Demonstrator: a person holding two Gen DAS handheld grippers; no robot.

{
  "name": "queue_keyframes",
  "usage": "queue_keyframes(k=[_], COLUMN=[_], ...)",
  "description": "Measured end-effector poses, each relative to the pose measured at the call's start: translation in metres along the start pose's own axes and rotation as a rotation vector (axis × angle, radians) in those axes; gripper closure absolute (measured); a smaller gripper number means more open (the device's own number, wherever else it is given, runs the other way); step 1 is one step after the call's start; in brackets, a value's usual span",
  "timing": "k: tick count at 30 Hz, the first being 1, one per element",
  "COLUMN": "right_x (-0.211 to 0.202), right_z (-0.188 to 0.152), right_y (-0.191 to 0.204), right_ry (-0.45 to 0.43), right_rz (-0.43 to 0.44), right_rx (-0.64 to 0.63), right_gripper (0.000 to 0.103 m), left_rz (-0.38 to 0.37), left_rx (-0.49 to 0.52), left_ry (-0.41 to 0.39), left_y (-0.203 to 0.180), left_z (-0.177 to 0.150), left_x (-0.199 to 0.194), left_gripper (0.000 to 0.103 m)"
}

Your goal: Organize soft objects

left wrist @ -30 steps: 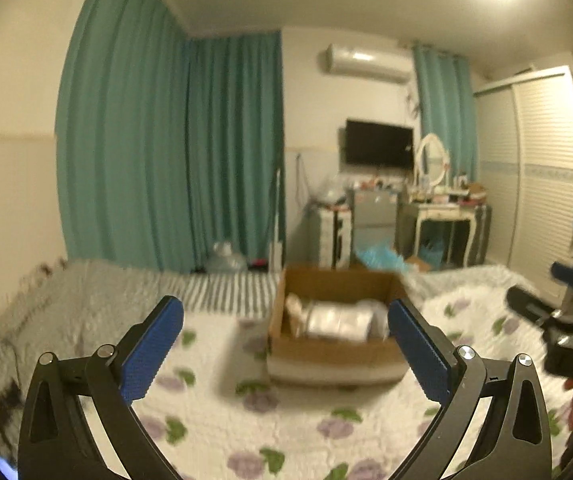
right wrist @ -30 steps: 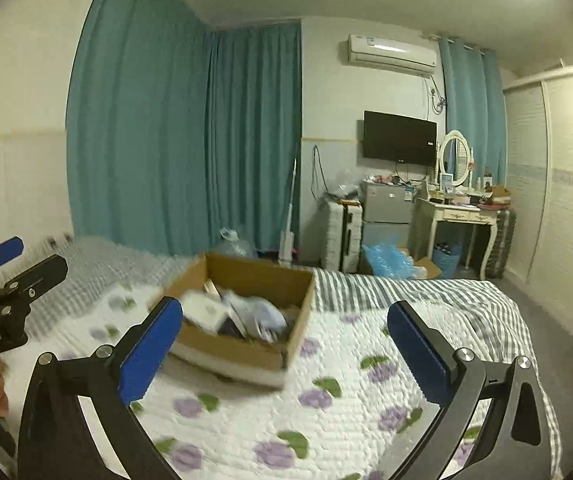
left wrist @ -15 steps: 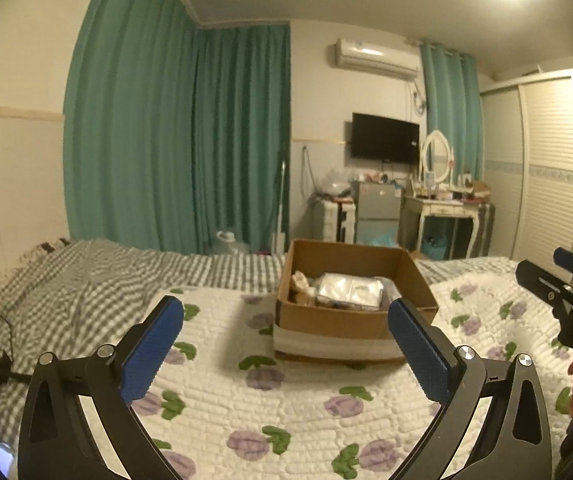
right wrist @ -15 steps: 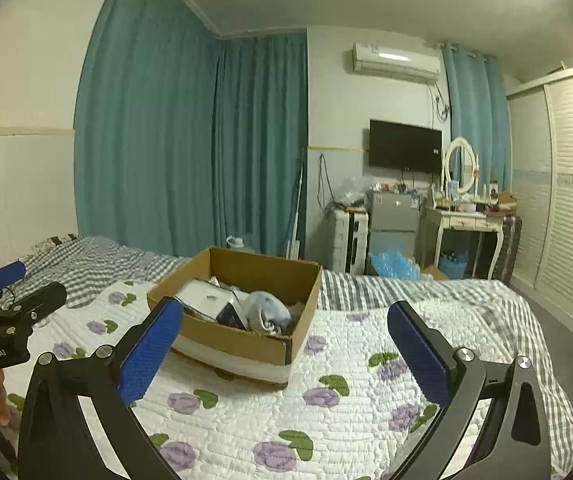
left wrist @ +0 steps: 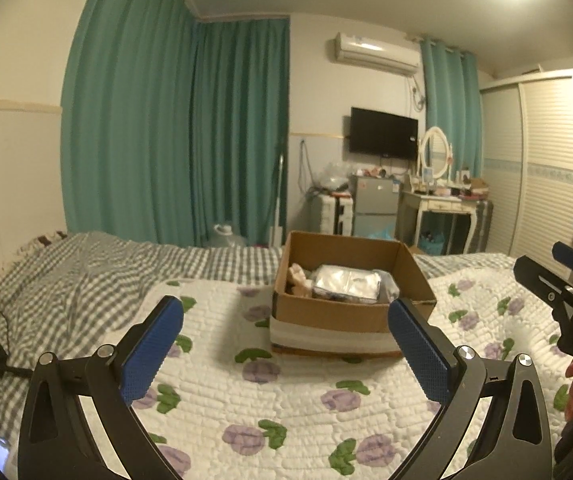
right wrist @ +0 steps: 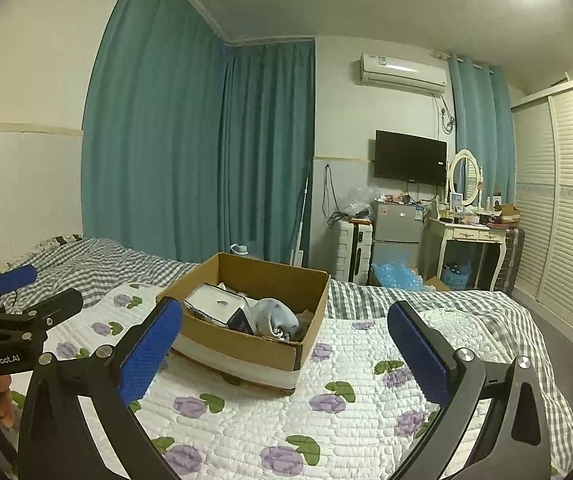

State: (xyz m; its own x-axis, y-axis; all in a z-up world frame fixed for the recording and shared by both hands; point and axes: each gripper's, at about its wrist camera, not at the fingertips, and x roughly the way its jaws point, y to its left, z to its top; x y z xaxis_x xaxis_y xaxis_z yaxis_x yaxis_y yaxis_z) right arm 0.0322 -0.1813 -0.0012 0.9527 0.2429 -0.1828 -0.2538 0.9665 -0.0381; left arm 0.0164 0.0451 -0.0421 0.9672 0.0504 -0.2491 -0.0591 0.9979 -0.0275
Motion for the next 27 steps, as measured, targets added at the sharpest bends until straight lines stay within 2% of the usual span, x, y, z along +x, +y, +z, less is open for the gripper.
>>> queue_keyframes(k=[27], right_x=[0.0067], right_z=[-0.0066], right_y=[0.0009], right_ry=[0.026], right_rz=[-0.011], right_rx=[-0.001], right_gripper=[0.0], left_rz=[-0.005], left_rx=[0.004], left_ry=[0.005], left_y=[0.0008], left_z=[0.001], left_x=[-0.0004], left_gripper=[0.0])
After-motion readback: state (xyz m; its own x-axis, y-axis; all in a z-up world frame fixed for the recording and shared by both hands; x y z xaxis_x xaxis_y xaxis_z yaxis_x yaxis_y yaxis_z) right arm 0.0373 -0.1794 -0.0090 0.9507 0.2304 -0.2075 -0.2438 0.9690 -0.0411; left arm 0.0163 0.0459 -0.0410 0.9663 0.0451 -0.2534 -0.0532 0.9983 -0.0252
